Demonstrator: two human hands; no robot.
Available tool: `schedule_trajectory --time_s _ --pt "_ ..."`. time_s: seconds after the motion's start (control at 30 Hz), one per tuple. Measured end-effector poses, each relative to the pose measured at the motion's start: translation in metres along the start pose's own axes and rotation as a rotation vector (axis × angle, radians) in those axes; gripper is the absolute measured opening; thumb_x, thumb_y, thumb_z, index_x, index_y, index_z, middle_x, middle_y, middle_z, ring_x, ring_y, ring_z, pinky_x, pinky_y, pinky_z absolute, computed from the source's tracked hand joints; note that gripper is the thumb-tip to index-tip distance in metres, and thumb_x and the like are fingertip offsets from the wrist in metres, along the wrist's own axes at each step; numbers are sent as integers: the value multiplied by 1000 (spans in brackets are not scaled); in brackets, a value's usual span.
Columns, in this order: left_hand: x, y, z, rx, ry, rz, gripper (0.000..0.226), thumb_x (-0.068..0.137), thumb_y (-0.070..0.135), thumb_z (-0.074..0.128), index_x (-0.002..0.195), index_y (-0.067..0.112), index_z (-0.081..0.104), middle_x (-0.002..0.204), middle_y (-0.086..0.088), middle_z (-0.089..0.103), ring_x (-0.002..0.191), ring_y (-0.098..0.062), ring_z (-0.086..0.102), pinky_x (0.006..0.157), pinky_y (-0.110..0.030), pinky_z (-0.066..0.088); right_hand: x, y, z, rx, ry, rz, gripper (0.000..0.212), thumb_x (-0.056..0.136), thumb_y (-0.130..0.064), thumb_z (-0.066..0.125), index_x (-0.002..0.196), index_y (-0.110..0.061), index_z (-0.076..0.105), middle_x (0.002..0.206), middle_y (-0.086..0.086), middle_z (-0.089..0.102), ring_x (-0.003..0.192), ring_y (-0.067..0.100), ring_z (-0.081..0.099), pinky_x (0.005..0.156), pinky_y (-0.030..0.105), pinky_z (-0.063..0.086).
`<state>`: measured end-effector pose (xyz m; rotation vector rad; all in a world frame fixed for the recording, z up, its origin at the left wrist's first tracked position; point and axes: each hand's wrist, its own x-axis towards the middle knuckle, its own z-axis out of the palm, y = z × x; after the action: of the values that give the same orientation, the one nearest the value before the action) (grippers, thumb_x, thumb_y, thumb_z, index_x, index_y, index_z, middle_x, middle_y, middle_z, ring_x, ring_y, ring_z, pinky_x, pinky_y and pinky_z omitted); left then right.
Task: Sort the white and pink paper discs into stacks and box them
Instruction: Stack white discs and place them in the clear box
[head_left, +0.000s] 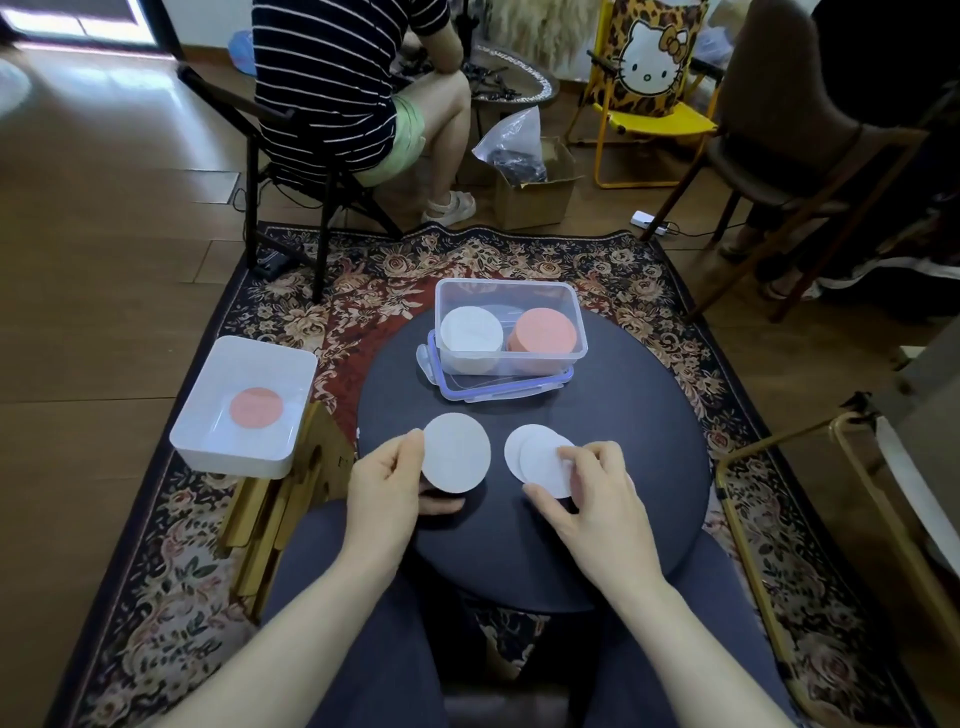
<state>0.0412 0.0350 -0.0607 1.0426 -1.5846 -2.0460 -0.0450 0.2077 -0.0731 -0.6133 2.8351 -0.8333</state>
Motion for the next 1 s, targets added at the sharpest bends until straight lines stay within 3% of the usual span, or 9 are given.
schedule_trajectory --time_s 0.13,0.27,0.33,0.4,0.57,0.63,0.73,0.9,1.0 --pt "1 1 8 -266 8 -240 28 100 26 47 97 2 61 89 -13 66 68 -27 71 54 -41 59 10 5 -4 44 -69 70 69 85 -48 62 143 -25 34 128 -9 35 112 24 52 85 37 45" --pt "4 2 13 -387 -83 -303 29 96 32 54 104 5 62 100 -12 69 86 -26 69 60 -41 60 16 3 -4 -21 -118 55 70 84 -47 63 145 -29 32 128 -11 36 111 25 52 81 35 42" --pt "6 -1 13 -334 -115 -249 19 92 16 60 110 10 63 107 -9 67 87 -24 69 59 -37 59 16 2 -5 -18 -116 70 68 82 -45 66 142 -30 36 124 -10 37 106 24 54 78 33 39" --pt "6 -5 14 -278 -138 -212 28 90 5 62 115 17 62 107 -8 68 84 -23 70 56 -35 59 19 1 -6 5 -114 100 68 78 -43 71 138 -30 41 120 -10 37 99 22 56 75 31 38" --pt "3 -10 17 -240 -163 -182 16 90 4 60 105 10 61 102 -10 67 79 -23 69 55 -39 58 26 3 -10 95 -83 109 33 77 -33 74 106 -32 58 102 -11 45 77 1 54 66 27 36" --pt "2 -11 17 -242 -160 -178 11 93 4 57 103 6 57 100 -11 64 78 -23 69 56 -43 59 30 4 -10 122 -88 117 13 80 -32 71 88 -33 60 91 -8 53 75 2 55 62 24 36" --pt "2 -10 17 -209 -147 -169 12 97 6 50 109 6 50 103 -8 58 77 -24 67 49 -44 59 38 7 -10 355 -79 200 13 79 -26 73 71 -28 63 72 -6 63 64 11 56 64 30 43" --pt "3 -14 17 -206 -177 -125 29 97 1 48 124 12 49 112 -9 61 82 -23 71 58 -45 60 44 5 -22 725 -14 262 13 87 -9 67 74 -12 64 54 -7 61 38 0 43 45 10 35" --pt "5 -15 16 -225 -206 -116 35 94 -5 49 123 15 52 112 -8 62 78 -19 73 66 -47 61 43 6 -26 828 30 277 11 91 -10 60 82 -11 64 59 -5 62 40 1 41 44 11 35"
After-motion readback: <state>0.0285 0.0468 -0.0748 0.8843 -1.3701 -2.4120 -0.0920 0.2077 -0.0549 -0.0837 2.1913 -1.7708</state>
